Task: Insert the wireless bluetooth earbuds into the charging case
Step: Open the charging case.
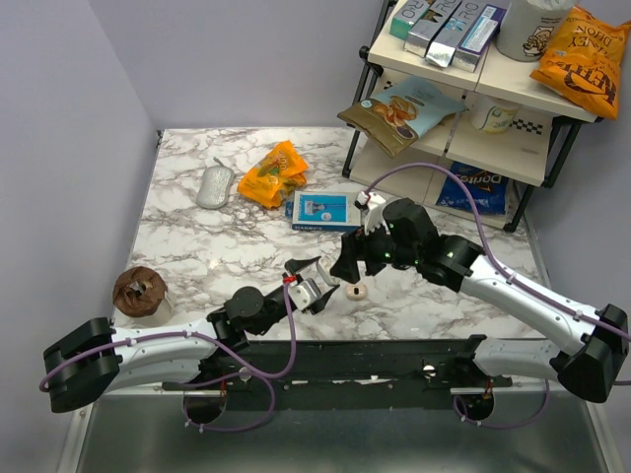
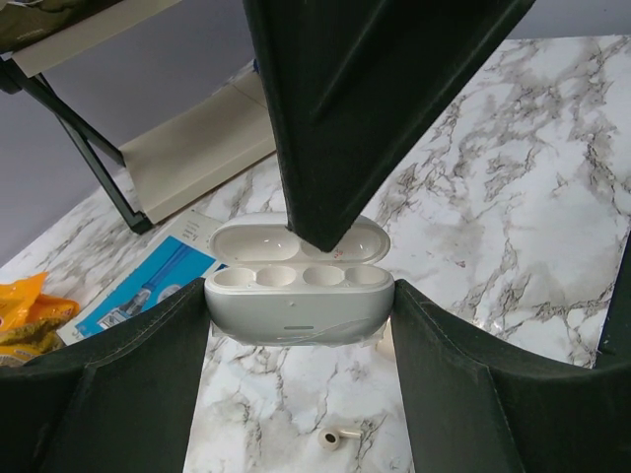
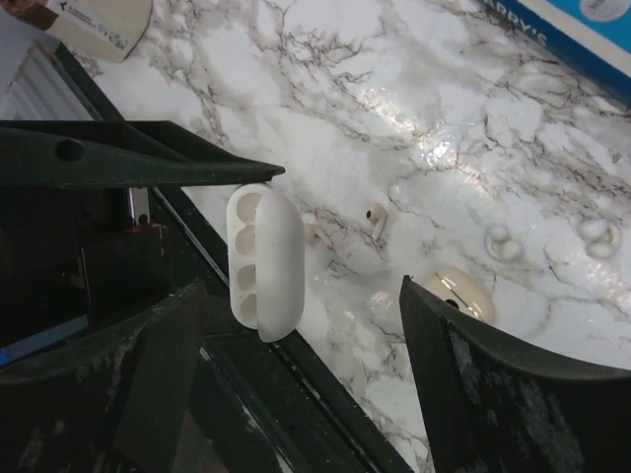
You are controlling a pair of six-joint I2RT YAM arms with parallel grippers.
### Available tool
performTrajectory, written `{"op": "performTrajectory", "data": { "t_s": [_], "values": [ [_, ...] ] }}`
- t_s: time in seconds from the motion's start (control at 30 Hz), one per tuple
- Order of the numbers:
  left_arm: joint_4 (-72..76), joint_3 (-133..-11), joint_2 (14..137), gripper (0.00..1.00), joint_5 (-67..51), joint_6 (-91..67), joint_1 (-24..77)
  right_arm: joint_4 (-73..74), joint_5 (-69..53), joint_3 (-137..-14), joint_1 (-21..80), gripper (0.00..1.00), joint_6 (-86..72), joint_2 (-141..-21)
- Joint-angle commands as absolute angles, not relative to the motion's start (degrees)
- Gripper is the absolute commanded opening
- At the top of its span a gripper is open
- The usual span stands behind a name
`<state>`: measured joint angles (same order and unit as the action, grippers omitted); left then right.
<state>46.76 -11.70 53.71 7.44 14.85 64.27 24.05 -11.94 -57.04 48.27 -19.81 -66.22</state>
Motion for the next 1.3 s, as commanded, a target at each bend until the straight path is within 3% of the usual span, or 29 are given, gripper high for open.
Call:
{"op": "performTrajectory", "data": {
  "t_s": [0.0, 0.47, 0.83, 0.93, 0.97, 1.03, 1.23, 1.27],
  "values": [
    [49.3, -12.2, 53.3, 0.0, 7.6, 15.0, 64.9, 23.6, -13.7, -58.3, 48.3, 0.81, -19.3, -67.6],
    [50.5, -11.3, 51.3, 0.0, 7.3, 14.4, 65.1, 21.8, -12.2, -56.9, 48.3, 0.57, -20.6, -67.4],
    [51.9, -11.3, 52.0, 0.0, 8.6, 13.1, 65.3, 20.5, -14.4, -55.8, 48.3, 0.22, -19.3, -66.4],
    [51.6, -11.7, 52.7, 0.1, 8.8, 13.0, 65.3, 20.7, -14.1, -55.8, 48.3, 0.15, -18.5, -65.7],
    [50.6, -12.0, 53.2, 0.2, 9.1, 12.7, 65.3, 21.1, -14.1, -55.9, 48.3, 0.12, -18.3, -65.7],
    [49.0, -13.3, 53.5, 0.3, 9.9, 12.0, 65.2, 21.7, -13.6, -56.3, 48.3, 0.02, -17.7, -65.3],
    [44.2, -16.2, 55.4, 0.46, 12.9, 10.6, 65.2, 22.6, -12.2, -56.5, 48.3, 0.01, -16.4, -63.7],
    [43.7, -16.3, 55.7, 0.55, 13.3, 10.2, 65.3, 22.8, -12.0, -56.5, 48.3, 0.01, -16.3, -63.5]
  ]
}}
